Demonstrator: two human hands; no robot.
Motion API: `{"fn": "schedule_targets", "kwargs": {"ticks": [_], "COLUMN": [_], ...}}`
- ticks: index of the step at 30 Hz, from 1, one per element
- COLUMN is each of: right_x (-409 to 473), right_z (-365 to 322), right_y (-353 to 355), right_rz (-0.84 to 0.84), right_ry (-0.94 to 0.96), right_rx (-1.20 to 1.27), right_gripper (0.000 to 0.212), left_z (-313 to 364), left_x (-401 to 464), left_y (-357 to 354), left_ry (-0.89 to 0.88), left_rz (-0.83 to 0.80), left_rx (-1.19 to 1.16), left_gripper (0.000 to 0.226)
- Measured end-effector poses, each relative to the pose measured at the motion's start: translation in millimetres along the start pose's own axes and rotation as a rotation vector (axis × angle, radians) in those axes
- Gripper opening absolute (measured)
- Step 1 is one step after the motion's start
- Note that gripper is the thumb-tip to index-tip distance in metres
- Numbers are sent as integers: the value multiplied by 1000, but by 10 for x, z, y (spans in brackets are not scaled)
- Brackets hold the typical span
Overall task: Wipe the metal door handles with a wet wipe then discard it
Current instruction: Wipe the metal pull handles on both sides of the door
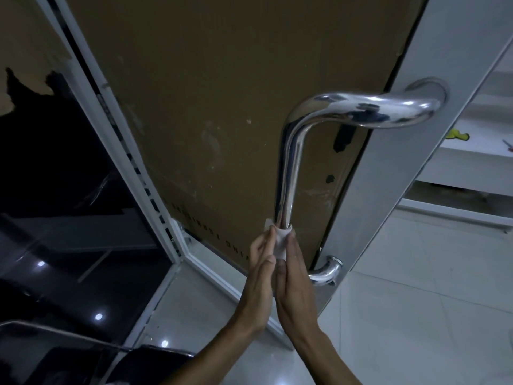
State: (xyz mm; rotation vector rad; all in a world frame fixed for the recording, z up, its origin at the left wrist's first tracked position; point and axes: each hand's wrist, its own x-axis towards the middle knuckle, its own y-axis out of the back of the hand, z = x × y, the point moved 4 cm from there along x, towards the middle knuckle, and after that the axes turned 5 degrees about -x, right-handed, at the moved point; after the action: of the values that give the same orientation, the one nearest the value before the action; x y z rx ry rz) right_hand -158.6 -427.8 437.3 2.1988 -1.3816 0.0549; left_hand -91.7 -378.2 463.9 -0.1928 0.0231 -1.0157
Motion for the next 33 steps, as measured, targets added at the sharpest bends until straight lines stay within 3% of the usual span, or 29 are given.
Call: {"fn": "schedule_targets", "kwargs": {"ticks": [5, 8, 12, 18, 21, 25, 27, 31, 33], "right_x": [261, 420, 658, 741, 755, 766, 734, 585, 522], "right_z": [-267, -378, -557, -633, -515, -240, -173, -214, -222], "right_y": [95, 118, 182, 208, 219, 175, 180, 273, 277], "right_rz": [106, 145, 175, 140, 51, -88, -73, 68, 167], "right_ry": [86, 46, 24, 42, 21, -156, -209, -119, -105], "right_rx": [-13, -2, 71, 129, 213, 405, 509, 465, 434], "right_gripper": [50, 57, 32, 19, 42, 66, 53, 26, 23], "left_z": [253, 374, 452, 428, 397, 383, 394, 385, 375], "left_x": [22, 62, 148, 165, 158, 170, 183, 212, 220], "left_y": [-31, 6, 176, 358, 390, 424, 448, 532, 560], "left_ry": [-166, -249, -337, -273, -231, -187, -174, -156, -145], "left_rz": [-51, -19, 134, 187, 188, 185, 186, 201, 206], "left_rx": [75, 86, 61, 31, 30, 39, 35, 34, 45], "left_gripper": [51, 49, 45, 43, 43, 41, 42, 43, 43]}}
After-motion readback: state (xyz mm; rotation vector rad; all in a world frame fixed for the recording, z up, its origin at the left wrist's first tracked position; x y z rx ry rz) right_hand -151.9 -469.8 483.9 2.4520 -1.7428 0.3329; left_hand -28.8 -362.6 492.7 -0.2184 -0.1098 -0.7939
